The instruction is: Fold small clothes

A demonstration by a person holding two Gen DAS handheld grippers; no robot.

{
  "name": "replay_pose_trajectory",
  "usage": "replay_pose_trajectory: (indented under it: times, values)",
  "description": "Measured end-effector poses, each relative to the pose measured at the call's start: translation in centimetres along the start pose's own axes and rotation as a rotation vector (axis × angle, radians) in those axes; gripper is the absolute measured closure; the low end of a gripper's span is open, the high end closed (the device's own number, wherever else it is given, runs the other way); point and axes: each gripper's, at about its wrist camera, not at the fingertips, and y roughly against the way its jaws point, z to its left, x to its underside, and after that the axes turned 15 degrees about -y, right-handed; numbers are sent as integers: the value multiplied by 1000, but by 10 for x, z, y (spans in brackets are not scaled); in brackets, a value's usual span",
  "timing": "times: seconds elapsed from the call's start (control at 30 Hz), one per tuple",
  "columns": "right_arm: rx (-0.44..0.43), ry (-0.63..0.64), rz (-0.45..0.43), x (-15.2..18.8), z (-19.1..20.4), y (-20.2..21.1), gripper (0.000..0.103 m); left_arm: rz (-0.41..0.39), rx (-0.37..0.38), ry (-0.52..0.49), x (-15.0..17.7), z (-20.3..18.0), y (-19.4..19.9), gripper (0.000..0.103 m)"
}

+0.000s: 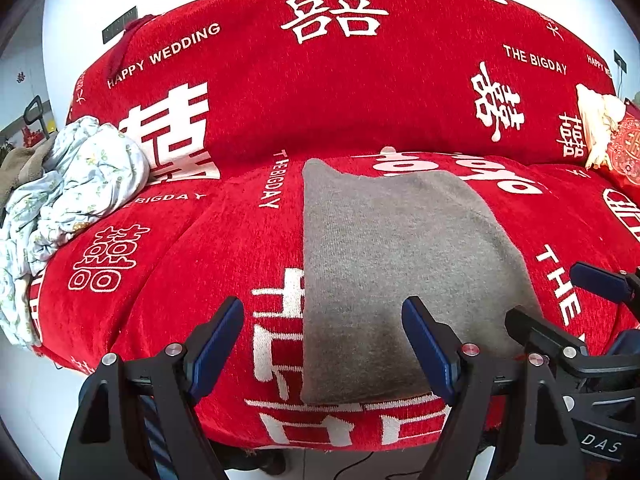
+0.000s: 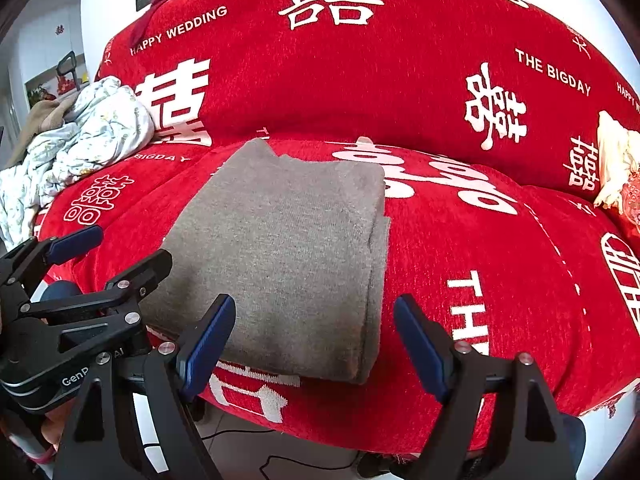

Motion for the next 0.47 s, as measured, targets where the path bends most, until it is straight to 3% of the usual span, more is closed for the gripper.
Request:
replay_pose_trajectory:
  times: [0.47]
  values:
    - [0, 0, 1, 0, 0, 0, 19, 0, -6, -5, 1, 0, -1, 21]
